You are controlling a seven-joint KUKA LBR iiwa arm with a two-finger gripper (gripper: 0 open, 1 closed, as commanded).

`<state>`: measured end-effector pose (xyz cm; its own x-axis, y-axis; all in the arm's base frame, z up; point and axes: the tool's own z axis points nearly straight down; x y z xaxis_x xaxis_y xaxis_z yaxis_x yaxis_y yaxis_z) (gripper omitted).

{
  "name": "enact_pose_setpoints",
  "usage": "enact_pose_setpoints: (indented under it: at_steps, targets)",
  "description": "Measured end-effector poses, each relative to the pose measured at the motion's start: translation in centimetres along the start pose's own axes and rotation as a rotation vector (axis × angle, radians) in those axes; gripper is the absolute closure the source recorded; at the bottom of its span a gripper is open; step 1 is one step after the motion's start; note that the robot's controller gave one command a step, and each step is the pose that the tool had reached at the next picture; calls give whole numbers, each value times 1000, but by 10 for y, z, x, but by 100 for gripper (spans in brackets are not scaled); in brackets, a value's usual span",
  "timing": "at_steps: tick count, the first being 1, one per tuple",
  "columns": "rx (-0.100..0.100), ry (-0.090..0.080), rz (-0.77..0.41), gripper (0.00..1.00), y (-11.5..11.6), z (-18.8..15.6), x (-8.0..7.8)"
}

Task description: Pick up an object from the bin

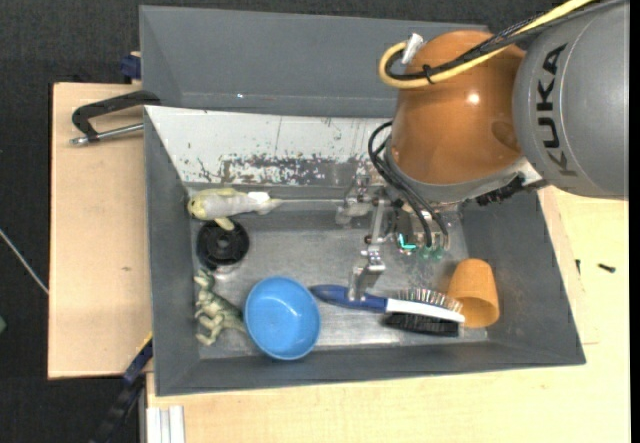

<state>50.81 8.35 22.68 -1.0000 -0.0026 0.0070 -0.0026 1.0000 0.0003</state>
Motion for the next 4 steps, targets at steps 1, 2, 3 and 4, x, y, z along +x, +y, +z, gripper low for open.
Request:
enact_pose_setpoints:
  at_steps: [1, 2, 3, 4]
  targets:
    - [-1, -11, 18, 0, 75, 154, 0]
    - [-1, -12, -315, 0, 76, 126, 14]
    - [-1, -12, -299, 0, 75, 126, 10]
    - [-1, -14, -295, 0, 75, 152, 11]
